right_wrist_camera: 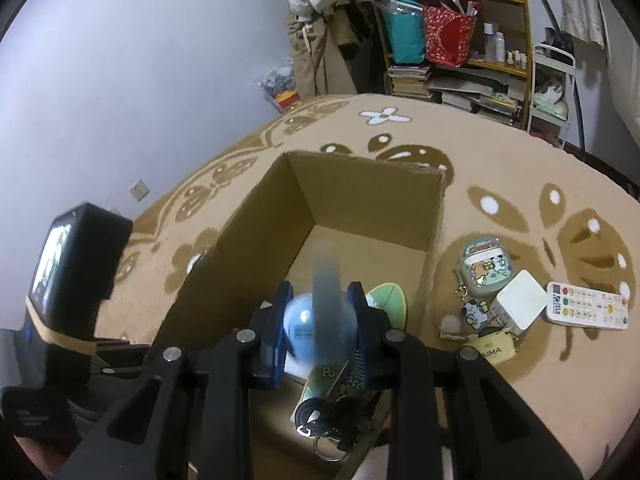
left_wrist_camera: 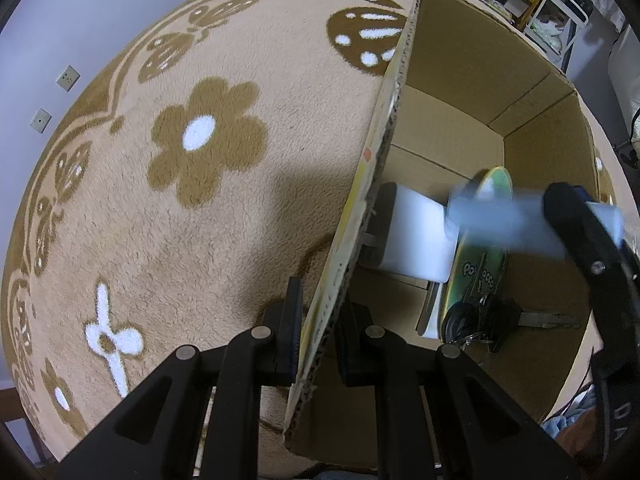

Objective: Organize rigid objects
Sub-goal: 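Lower the light blue cylinder into the box and open the right tool, then move the right tool back toward the remaining items on the rug, then grasp the gold AIMA tag with the right tool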

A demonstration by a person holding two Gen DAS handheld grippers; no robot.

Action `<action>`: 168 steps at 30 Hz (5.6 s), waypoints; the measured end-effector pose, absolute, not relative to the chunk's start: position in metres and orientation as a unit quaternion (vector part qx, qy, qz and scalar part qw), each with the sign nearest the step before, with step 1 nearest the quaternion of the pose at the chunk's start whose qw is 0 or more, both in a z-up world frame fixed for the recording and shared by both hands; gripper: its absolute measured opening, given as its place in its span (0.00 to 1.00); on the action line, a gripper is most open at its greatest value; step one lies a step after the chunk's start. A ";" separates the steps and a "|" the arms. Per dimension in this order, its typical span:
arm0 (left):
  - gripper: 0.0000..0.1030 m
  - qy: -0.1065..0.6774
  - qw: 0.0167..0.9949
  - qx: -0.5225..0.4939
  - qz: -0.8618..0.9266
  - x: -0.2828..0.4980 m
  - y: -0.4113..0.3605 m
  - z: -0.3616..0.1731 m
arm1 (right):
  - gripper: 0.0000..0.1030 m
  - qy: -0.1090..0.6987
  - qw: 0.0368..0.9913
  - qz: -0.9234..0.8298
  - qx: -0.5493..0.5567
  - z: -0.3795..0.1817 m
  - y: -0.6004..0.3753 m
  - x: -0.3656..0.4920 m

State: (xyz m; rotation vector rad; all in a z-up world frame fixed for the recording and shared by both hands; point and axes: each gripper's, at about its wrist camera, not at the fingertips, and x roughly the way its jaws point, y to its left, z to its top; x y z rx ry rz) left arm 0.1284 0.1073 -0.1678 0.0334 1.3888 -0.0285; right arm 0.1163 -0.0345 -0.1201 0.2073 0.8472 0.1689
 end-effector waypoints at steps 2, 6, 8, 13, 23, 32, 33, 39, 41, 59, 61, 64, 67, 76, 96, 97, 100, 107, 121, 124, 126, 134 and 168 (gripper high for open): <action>0.13 0.640 0.768 0.015 -0.013 0.129 0.107 -0.168 | 0.28 0.408 0.904 0.083 0.101 -0.120 -0.034 0.116; 0.13 0.640 0.768 0.018 -0.012 0.129 0.107 -0.169 | 0.28 0.410 0.903 0.084 0.098 -0.119 -0.033 0.115; 0.13 0.640 0.768 0.017 -0.012 0.129 0.107 -0.169 | 0.28 0.412 0.901 0.085 0.105 -0.118 -0.034 0.115; 0.13 0.640 0.768 0.018 -0.011 0.129 0.106 -0.169 | 0.29 0.406 0.902 0.085 0.118 -0.112 -0.041 0.113; 0.13 0.640 0.768 0.018 -0.012 0.129 0.106 -0.168 | 0.62 0.384 0.912 0.066 0.128 -0.091 -0.063 0.108; 0.13 0.640 0.768 0.017 -0.011 0.129 0.105 -0.168 | 0.90 0.358 0.921 0.029 0.151 -0.082 -0.101 0.106; 0.13 0.640 0.768 0.018 -0.011 0.130 0.105 -0.168 | 0.93 0.357 0.921 0.025 0.154 -0.082 -0.104 0.105; 0.13 0.639 0.769 0.018 -0.012 0.129 0.106 -0.168 | 1.00 0.361 0.922 -0.008 0.142 -0.086 -0.127 0.106; 0.13 0.640 0.768 0.017 -0.012 0.129 0.107 -0.168 | 1.00 0.365 0.919 -0.013 0.147 -0.089 -0.134 0.106; 0.13 0.640 0.768 0.018 -0.012 0.129 0.107 -0.168 | 1.00 0.352 0.913 -0.015 0.207 -0.089 -0.168 0.094; 0.13 0.640 0.768 0.019 -0.012 0.129 0.107 -0.168 | 1.00 0.353 0.910 -0.023 0.217 -0.091 -0.177 0.093; 0.13 0.640 0.768 0.020 -0.011 0.129 0.107 -0.169 | 1.00 0.359 0.905 -0.042 0.226 -0.098 -0.191 0.090; 0.13 0.640 0.768 0.020 -0.011 0.129 0.107 -0.169 | 1.00 0.369 0.898 -0.056 0.232 -0.107 -0.201 0.089; 0.14 0.641 0.767 0.016 -0.012 0.129 0.108 -0.170 | 1.00 0.420 0.874 -0.062 0.236 -0.146 -0.210 0.092; 0.14 0.642 0.766 0.014 -0.013 0.130 0.109 -0.171 | 1.00 0.471 0.854 -0.024 0.220 -0.182 -0.183 0.112; 0.14 0.642 0.766 0.014 -0.013 0.130 0.109 -0.171 | 1.00 0.472 0.853 -0.018 0.223 -0.183 -0.181 0.113; 0.14 0.642 0.766 0.016 -0.013 0.129 0.109 -0.171 | 0.89 0.485 0.841 0.007 0.237 -0.191 -0.176 0.116; 0.14 0.643 0.766 0.014 -0.013 0.130 0.110 -0.171 | 0.83 0.502 0.825 0.021 0.257 -0.213 -0.167 0.121; 0.14 0.644 0.765 0.015 -0.012 0.131 0.111 -0.173 | 0.66 0.511 0.846 -0.059 0.142 -0.217 -0.137 0.129; 0.14 0.644 0.765 0.016 -0.012 0.131 0.111 -0.173 | 0.56 0.503 0.849 -0.070 0.143 -0.216 -0.140 0.124; 0.14 0.644 0.765 0.014 -0.012 0.131 0.111 -0.173 | 0.56 0.501 0.850 -0.072 0.146 -0.215 -0.143 0.123; 0.14 0.644 0.765 0.015 -0.011 0.130 0.109 -0.172 | 0.55 0.510 0.846 -0.083 0.131 -0.211 -0.133 0.112; 0.12 0.641 0.767 0.018 -0.014 0.129 0.107 -0.170 | 0.55 0.444 0.829 -0.036 0.337 -0.176 -0.203 0.085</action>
